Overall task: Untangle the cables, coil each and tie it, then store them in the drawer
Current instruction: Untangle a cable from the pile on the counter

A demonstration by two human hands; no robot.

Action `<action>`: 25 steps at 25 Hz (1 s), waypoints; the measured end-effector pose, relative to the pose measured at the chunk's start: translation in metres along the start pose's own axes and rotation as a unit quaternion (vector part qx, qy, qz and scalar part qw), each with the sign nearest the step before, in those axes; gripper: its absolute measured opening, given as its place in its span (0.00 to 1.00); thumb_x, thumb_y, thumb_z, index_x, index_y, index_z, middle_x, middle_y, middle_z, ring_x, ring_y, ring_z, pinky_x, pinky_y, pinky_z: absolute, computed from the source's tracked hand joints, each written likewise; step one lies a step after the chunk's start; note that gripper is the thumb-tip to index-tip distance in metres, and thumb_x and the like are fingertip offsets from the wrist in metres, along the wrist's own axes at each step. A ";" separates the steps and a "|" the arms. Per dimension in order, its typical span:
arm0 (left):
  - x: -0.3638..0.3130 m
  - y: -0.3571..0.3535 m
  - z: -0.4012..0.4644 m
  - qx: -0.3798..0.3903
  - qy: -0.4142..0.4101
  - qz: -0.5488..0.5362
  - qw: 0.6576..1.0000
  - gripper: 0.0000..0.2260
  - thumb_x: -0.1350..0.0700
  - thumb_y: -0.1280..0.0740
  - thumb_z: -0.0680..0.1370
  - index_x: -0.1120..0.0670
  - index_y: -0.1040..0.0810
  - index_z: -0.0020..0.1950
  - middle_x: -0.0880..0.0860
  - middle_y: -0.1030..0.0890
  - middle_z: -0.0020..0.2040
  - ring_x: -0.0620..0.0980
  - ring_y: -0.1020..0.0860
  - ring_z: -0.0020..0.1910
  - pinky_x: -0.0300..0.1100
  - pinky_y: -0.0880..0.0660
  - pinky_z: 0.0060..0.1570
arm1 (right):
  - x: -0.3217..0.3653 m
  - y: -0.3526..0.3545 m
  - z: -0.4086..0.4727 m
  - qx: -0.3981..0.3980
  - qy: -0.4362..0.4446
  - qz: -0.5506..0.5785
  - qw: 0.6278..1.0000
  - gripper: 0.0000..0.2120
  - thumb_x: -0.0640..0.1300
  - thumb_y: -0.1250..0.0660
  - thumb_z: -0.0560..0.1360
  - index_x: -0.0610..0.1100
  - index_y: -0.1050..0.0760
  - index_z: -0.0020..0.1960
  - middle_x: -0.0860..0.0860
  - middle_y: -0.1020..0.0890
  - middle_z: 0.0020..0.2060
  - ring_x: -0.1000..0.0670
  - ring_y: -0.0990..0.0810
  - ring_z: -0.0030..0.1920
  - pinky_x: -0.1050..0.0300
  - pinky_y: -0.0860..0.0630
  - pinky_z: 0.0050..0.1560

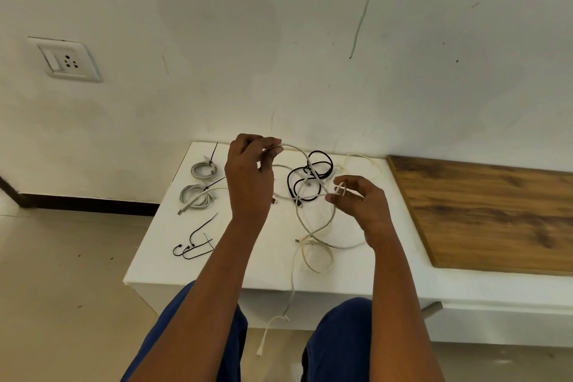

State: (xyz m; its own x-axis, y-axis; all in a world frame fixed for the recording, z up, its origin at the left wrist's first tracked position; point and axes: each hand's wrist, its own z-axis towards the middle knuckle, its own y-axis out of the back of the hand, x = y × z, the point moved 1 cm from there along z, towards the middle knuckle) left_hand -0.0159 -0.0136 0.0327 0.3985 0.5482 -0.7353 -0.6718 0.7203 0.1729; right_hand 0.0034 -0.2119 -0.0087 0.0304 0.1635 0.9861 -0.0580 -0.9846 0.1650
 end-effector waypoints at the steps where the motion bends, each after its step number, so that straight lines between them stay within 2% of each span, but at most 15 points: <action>1: 0.005 0.003 0.002 -0.001 0.004 0.004 1.000 0.06 0.67 0.29 0.71 0.61 0.17 0.46 0.57 0.22 0.43 0.55 0.22 0.43 0.42 0.25 0.43 | -0.001 0.003 0.000 0.002 -0.004 0.050 0.999 0.13 0.32 0.27 0.68 0.42 0.21 0.50 0.47 0.18 0.48 0.52 0.19 0.46 0.58 0.21 0.50; 3: 0.015 0.008 0.006 0.002 0.009 0.011 1.000 0.06 0.67 0.28 0.70 0.61 0.16 0.46 0.56 0.22 0.43 0.56 0.22 0.44 0.43 0.25 0.44 | -0.001 0.007 0.003 0.005 -0.024 0.180 0.983 0.10 0.28 0.35 0.72 0.42 0.22 0.46 0.43 0.18 0.52 0.47 0.19 0.51 0.51 0.20 0.53; 5: 0.022 0.013 0.009 0.005 -0.005 0.029 1.000 0.06 0.67 0.27 0.70 0.60 0.16 0.45 0.54 0.22 0.42 0.56 0.23 0.44 0.39 0.27 0.45 | -0.001 0.012 0.006 0.001 -0.046 0.313 0.949 0.13 0.25 0.42 0.73 0.40 0.25 0.45 0.40 0.18 0.52 0.44 0.19 0.55 0.45 0.21 0.54; 7: 0.027 0.015 0.009 0.000 -0.027 0.053 0.998 0.06 0.67 0.28 0.69 0.60 0.16 0.44 0.55 0.21 0.41 0.55 0.23 0.44 0.31 0.31 0.46 | -0.001 0.015 0.008 -0.009 -0.066 0.412 0.909 0.17 0.23 0.49 0.69 0.39 0.29 0.46 0.37 0.17 0.49 0.41 0.18 0.55 0.41 0.21 0.54; 8: 0.028 0.015 0.009 -0.003 -0.032 0.062 0.998 0.06 0.67 0.28 0.69 0.60 0.16 0.44 0.56 0.21 0.41 0.55 0.24 0.44 0.31 0.30 0.46 | -0.003 0.016 0.008 -0.018 -0.081 0.435 0.897 0.19 0.22 0.52 0.66 0.39 0.30 0.46 0.36 0.17 0.47 0.39 0.18 0.53 0.40 0.21 0.52; 10: 0.028 0.014 0.007 -0.002 -0.033 0.069 0.997 0.05 0.67 0.28 0.70 0.60 0.16 0.45 0.57 0.21 0.41 0.56 0.23 0.44 0.40 0.26 0.45 | -0.004 0.015 0.007 -0.037 -0.109 0.387 0.915 0.21 0.22 0.54 0.64 0.39 0.31 0.48 0.35 0.17 0.44 0.38 0.16 0.47 0.46 0.20 0.51; 11: 0.027 0.012 0.005 0.002 -0.035 0.067 0.997 0.05 0.66 0.28 0.71 0.60 0.16 0.45 0.57 0.21 0.42 0.55 0.23 0.44 0.44 0.25 0.44 | -0.004 0.015 0.006 -0.044 -0.110 0.303 0.946 0.21 0.23 0.53 0.66 0.39 0.29 0.48 0.36 0.16 0.43 0.39 0.16 0.44 0.50 0.20 0.49; 13: 0.022 0.007 0.002 0.012 -0.040 0.041 0.998 0.05 0.66 0.29 0.72 0.60 0.17 0.46 0.56 0.22 0.43 0.54 0.23 0.44 0.43 0.25 0.42 | -0.002 0.013 0.003 -0.020 -0.067 0.084 0.994 0.21 0.25 0.51 0.67 0.39 0.24 0.47 0.39 0.16 0.39 0.42 0.16 0.41 0.58 0.24 0.46; 15: 0.014 0.002 0.000 0.030 -0.040 0.002 0.999 0.05 0.66 0.29 0.72 0.60 0.17 0.47 0.55 0.22 0.43 0.54 0.23 0.44 0.42 0.25 0.42 | 0.001 0.008 -0.001 0.040 -0.023 -0.064 0.997 0.23 0.24 0.50 0.66 0.39 0.20 0.46 0.42 0.15 0.39 0.48 0.17 0.41 0.70 0.27 0.39; 17: 0.007 -0.005 -0.003 0.057 -0.051 -0.015 0.997 0.05 0.65 0.28 0.72 0.60 0.16 0.46 0.56 0.22 0.43 0.55 0.22 0.43 0.45 0.25 0.41 | 0.006 0.004 -0.004 0.078 -0.012 -0.136 0.988 0.21 0.26 0.48 0.69 0.39 0.18 0.47 0.45 0.16 0.43 0.58 0.21 0.42 0.78 0.31 0.35; 18: 0.003 -0.008 -0.006 0.072 -0.060 -0.015 0.995 0.05 0.65 0.28 0.72 0.60 0.16 0.46 0.56 0.22 0.42 0.55 0.22 0.42 0.45 0.24 0.41 | 0.010 0.000 -0.005 0.089 -0.004 -0.144 0.986 0.19 0.28 0.47 0.72 0.39 0.18 0.48 0.46 0.15 0.45 0.58 0.21 0.44 0.78 0.32 0.37; 20: -0.004 -0.015 -0.013 0.102 -0.081 -0.009 0.991 0.05 0.66 0.28 0.71 0.60 0.16 0.46 0.56 0.22 0.41 0.54 0.23 0.41 0.44 0.25 0.40 | 0.018 -0.009 -0.006 0.117 0.018 -0.088 0.989 0.17 0.36 0.47 0.77 0.40 0.18 0.50 0.46 0.15 0.48 0.53 0.20 0.48 0.73 0.30 0.46; 22: -0.009 -0.021 -0.019 0.123 -0.095 0.005 0.988 0.06 0.67 0.29 0.71 0.60 0.16 0.46 0.56 0.22 0.41 0.54 0.23 0.41 0.41 0.27 0.40 | 0.026 -0.019 -0.008 0.145 0.038 -0.010 0.989 0.17 0.44 0.46 0.80 0.41 0.19 0.50 0.48 0.15 0.42 0.52 0.18 0.47 0.65 0.26 0.51; 24: -0.010 -0.024 -0.021 0.136 -0.093 0.016 0.986 0.06 0.67 0.30 0.72 0.60 0.16 0.47 0.56 0.21 0.42 0.53 0.23 0.41 0.41 0.26 0.41 | 0.032 -0.028 -0.009 0.126 0.064 0.011 0.990 0.16 0.48 0.44 0.81 0.44 0.21 0.44 0.55 0.20 0.31 0.55 0.22 0.35 0.66 0.25 0.40; 25: -0.009 -0.025 -0.021 0.146 -0.084 0.013 0.986 0.06 0.66 0.30 0.73 0.60 0.17 0.48 0.56 0.20 0.43 0.50 0.23 0.41 0.39 0.26 0.41 | 0.033 -0.032 -0.009 0.099 0.073 0.012 0.992 0.15 0.48 0.43 0.81 0.44 0.23 0.40 0.59 0.24 0.27 0.58 0.27 0.31 0.68 0.28 0.34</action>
State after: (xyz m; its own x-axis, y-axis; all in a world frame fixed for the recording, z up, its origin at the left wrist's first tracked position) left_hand -0.0155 -0.0450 0.0214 0.4982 0.6129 -0.6133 -0.4847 0.7834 0.3892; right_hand -0.0026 -0.1745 0.0192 -0.1137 0.1338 0.9845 0.1402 -0.9788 0.1492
